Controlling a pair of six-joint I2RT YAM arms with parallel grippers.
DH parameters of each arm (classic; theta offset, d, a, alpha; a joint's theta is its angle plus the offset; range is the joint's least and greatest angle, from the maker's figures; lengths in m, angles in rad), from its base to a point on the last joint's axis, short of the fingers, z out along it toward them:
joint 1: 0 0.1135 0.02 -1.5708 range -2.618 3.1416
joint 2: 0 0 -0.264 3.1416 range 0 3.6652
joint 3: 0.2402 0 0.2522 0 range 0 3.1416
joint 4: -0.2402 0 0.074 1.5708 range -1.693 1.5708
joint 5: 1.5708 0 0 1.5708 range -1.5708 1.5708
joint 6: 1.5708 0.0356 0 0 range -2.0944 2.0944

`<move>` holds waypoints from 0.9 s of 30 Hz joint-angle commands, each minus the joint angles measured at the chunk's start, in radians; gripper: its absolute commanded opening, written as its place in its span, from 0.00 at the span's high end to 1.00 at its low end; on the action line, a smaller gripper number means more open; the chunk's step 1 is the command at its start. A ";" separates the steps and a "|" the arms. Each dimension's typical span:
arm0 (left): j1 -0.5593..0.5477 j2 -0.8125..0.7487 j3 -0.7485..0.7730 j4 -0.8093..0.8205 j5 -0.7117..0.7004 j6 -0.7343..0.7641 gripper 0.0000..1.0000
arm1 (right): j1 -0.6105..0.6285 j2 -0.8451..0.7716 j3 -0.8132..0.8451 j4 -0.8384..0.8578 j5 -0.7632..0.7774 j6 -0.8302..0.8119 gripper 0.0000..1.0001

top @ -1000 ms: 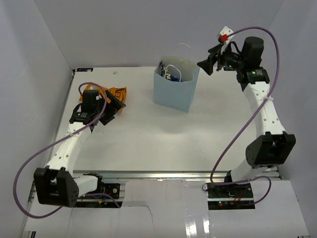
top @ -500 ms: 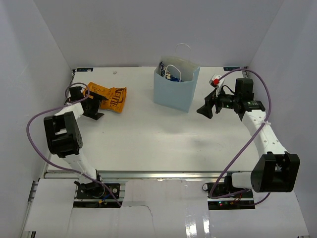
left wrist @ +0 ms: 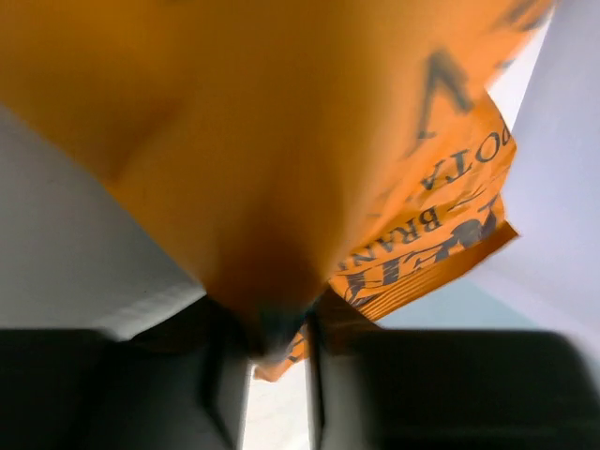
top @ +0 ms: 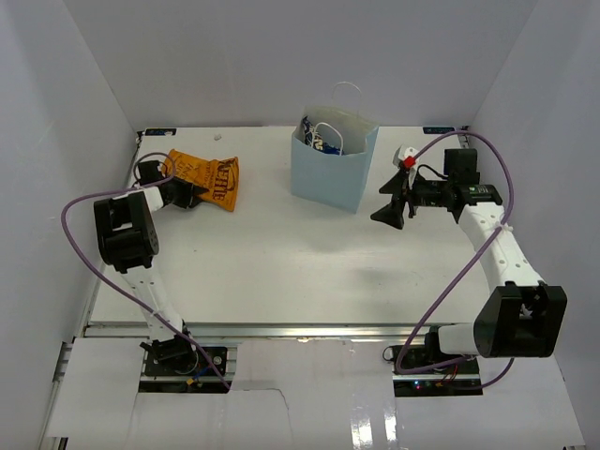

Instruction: Place the snacks into the paper bag

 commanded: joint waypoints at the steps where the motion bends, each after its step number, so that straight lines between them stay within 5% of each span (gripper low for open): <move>1: 0.003 -0.028 -0.026 0.066 0.056 0.034 0.70 | 0.006 -0.017 0.129 -0.244 -0.226 -0.341 0.13; 6: 0.003 -0.096 -0.072 0.111 0.189 0.112 0.80 | 0.127 -0.003 0.205 -0.510 -0.167 -0.686 0.13; 14: -0.017 -0.468 -0.357 0.054 0.434 0.258 0.91 | 0.392 -0.062 0.124 -0.334 0.030 -0.780 0.10; 17: -0.020 -0.633 -0.471 -0.029 0.460 0.286 0.91 | 0.515 -0.069 0.056 -0.175 0.082 -0.766 0.07; 20: -0.023 -0.752 -0.593 -0.047 0.500 0.266 0.91 | 0.614 -0.094 -0.051 0.162 0.169 -0.604 0.00; 21: -0.023 -0.821 -0.623 -0.049 0.512 0.240 0.92 | 0.645 -0.108 -0.159 0.421 0.201 -0.538 0.05; 25: -0.038 -0.967 -0.744 -0.056 0.552 0.167 0.92 | 0.829 -0.138 -0.345 0.851 0.453 -0.251 0.10; 27: -0.052 -1.013 -0.781 -0.059 0.547 0.137 0.92 | 0.914 -0.119 -0.338 0.847 0.484 -0.191 0.10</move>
